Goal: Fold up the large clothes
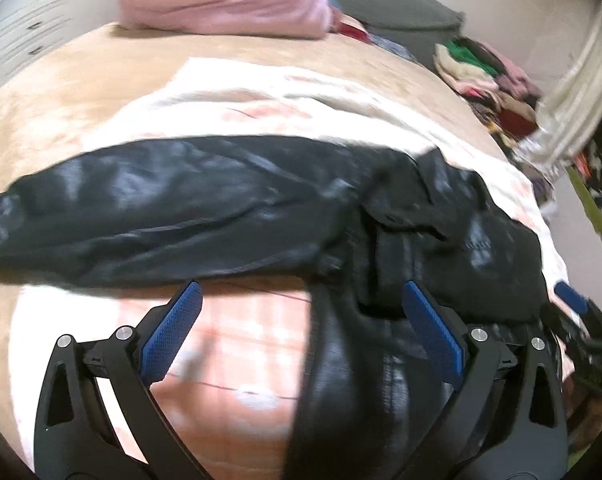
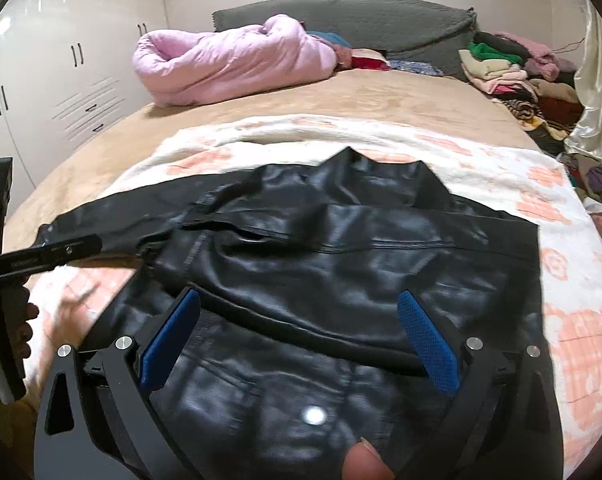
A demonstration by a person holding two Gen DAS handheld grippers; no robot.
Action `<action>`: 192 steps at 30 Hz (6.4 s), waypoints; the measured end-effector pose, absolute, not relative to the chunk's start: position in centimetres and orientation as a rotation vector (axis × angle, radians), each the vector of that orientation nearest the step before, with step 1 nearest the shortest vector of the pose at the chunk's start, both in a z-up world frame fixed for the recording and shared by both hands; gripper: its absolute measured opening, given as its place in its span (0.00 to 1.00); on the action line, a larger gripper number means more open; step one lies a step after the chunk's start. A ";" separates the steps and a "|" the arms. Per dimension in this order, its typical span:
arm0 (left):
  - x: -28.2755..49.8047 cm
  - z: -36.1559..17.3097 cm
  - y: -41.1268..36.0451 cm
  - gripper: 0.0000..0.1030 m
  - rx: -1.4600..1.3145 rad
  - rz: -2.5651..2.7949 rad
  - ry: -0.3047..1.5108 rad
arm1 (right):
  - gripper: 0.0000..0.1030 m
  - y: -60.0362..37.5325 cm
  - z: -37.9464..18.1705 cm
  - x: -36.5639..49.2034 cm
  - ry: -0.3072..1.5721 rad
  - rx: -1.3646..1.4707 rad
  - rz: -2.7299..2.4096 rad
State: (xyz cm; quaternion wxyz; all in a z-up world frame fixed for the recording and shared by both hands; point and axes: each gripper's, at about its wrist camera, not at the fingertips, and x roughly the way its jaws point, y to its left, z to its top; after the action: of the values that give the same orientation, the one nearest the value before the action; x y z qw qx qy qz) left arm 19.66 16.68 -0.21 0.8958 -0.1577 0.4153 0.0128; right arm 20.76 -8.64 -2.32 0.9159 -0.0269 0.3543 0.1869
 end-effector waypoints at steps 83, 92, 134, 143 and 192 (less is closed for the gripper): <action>17.1 11.1 25.3 0.01 -0.523 0.010 0.335 | 0.96 -2.6 -0.5 18.4 0.656 0.044 0.411; 19.2 11.7 14.6 0.01 -0.358 -0.244 0.363 | 0.96 -11.3 -0.4 17.7 0.631 0.116 0.243; 22.9 0.0 4.8 0.91 0.037 -0.543 0.799 | 0.60 -18.6 -8.2 23.8 0.999 0.538 0.367; 28.1 2.2 17.7 0.91 -0.342 -0.208 0.728 | 0.10 -15.6 -1.9 23.3 0.772 0.262 0.396; 32.8 -5.8 11.4 0.42 -0.179 -0.298 0.938 | 0.35 -19.4 -1.2 28.0 0.698 -0.131 0.217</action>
State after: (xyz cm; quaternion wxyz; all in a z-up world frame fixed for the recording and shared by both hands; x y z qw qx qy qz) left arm 32.81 11.37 -5.80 0.8774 -0.0860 0.4499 -0.1430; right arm 28.02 -19.37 -1.24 0.9319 -0.0642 0.3408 0.1059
